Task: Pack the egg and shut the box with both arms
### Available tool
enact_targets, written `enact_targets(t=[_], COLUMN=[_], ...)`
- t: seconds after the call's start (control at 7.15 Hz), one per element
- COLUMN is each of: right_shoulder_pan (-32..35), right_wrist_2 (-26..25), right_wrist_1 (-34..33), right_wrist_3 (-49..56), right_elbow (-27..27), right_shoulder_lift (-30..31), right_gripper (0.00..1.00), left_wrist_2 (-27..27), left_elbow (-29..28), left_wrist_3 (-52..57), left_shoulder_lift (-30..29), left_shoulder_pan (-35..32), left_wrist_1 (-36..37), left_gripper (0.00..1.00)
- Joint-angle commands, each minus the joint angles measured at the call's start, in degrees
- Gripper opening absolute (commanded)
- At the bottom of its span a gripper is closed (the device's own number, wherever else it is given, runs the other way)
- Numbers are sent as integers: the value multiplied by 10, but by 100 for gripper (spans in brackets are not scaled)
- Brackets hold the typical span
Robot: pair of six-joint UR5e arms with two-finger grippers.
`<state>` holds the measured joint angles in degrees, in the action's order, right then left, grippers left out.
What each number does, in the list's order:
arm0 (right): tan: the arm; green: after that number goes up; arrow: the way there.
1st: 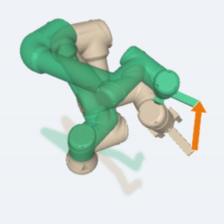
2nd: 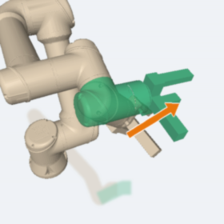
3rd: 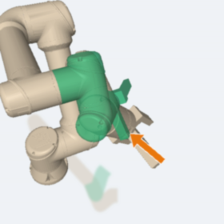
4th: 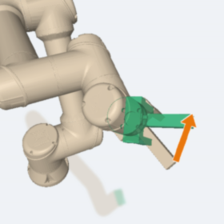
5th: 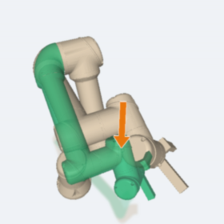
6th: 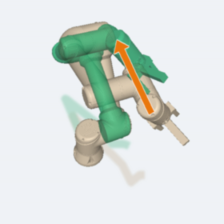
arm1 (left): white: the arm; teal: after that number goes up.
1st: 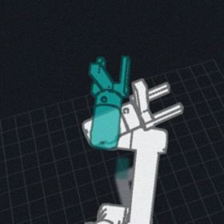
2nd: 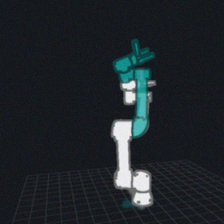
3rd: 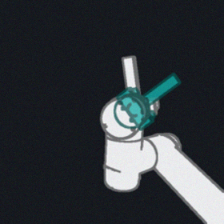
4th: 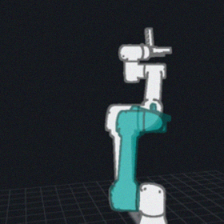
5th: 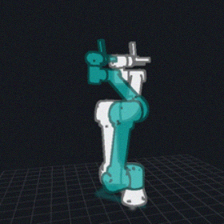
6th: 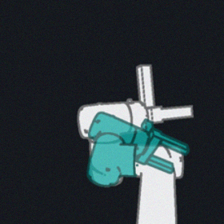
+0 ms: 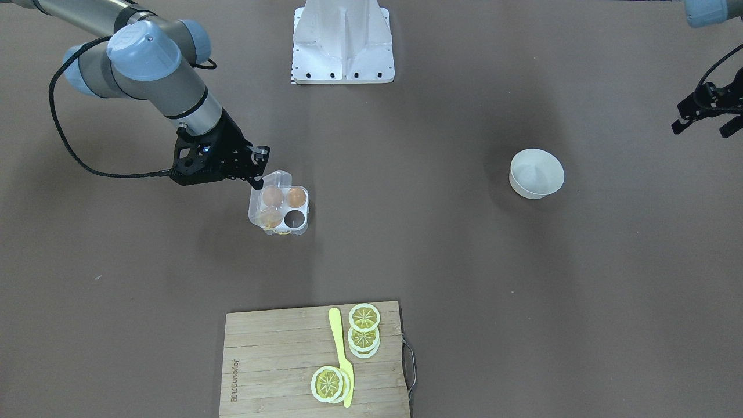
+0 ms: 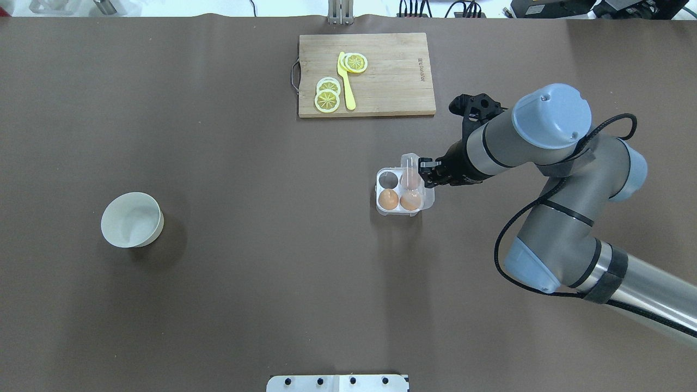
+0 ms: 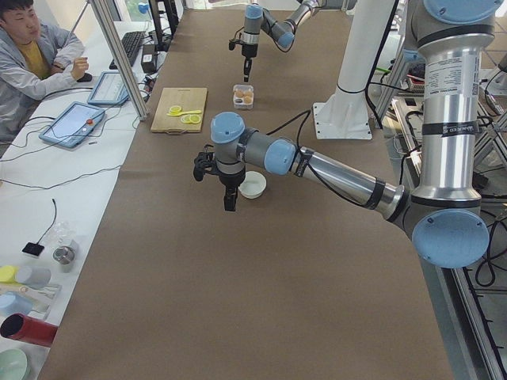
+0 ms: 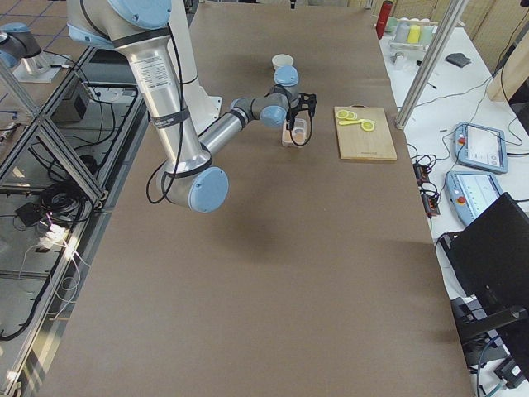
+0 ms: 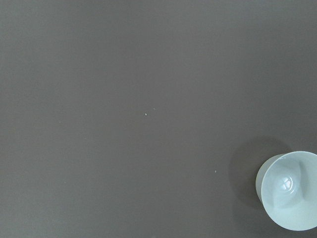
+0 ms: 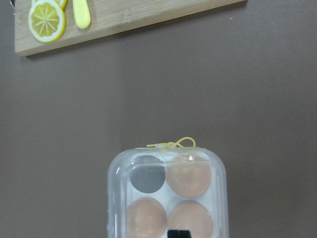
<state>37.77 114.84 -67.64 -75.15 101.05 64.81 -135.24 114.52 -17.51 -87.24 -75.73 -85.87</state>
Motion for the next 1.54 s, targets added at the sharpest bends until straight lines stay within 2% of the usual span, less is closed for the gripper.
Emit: enact_targets(t=[0.0,0.14,0.28,0.42,0.7,0.98,1.12,1.4], right_shoulder_pan=[-13,15,76,141,245,313,341,426], right_wrist_2=[-15,5,79,132,205,211,207,197], right_wrist_1=[1,0,0,0,-1,-1,-32,-168], right_wrist_3=[-23,-18,-9,13,200,344,419,658], right_elbow=[-18,5,17,20,14,11,7,6], right_shoulder_lift=[-27,-17,23,49,140,210,227,248], right_gripper=[0,0,67,100,100,100,100,100], left_wrist_2=[0,0,0,1,2,2,6,8], left_elbow=[0,-1,-1,-1,-2,-6,-14,-36], left_wrist_3=[-1,-1,-1,-1,0,18,40,90], left_shoulder_lift=[-4,-5,-3,-1,1,2,3,6], left_shoulder_pan=[-1,-1,-1,-2,-19,-26,-35,-56], left_wrist_1=[0,1,1,1,0,0,0,0], left_gripper=[97,97,97,97,97,97,97,97])
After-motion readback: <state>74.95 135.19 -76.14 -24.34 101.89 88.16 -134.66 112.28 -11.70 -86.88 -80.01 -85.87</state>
